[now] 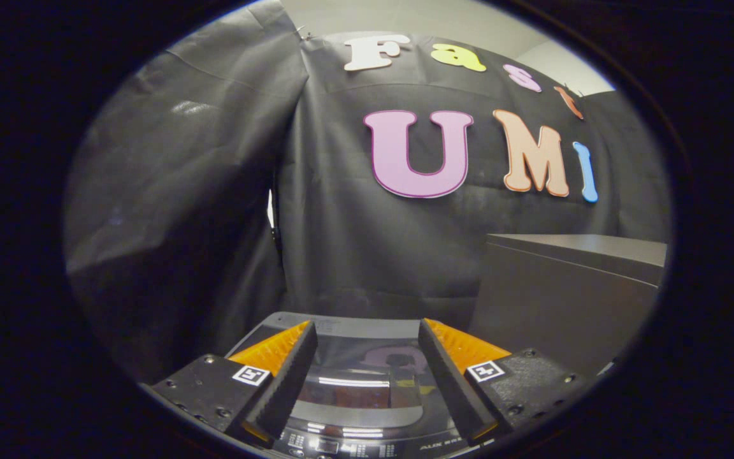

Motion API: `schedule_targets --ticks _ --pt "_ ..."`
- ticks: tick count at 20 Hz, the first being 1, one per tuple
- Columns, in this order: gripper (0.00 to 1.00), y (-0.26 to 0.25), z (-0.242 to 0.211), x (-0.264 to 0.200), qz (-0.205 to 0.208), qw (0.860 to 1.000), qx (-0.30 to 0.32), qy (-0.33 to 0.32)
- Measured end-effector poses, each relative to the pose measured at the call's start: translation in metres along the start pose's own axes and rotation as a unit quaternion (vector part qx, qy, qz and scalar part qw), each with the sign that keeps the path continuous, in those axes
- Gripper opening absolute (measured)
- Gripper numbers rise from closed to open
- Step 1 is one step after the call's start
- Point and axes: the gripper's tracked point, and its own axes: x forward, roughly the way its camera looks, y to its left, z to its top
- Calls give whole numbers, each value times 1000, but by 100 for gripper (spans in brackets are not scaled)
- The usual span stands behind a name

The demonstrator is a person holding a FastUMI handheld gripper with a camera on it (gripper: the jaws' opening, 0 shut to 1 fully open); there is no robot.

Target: Put the clothes into the washing machine and then close the washing machine lid.

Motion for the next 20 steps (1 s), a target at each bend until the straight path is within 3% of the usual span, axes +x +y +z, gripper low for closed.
schedule_targets --ticks 5,10,20 --pt "96 -13 10 -44 0 999 33 17" --pt "96 -35 28 -93 -19 1000 10 13" --pt "96 -78 78 -190 -36 998 -16 -58"
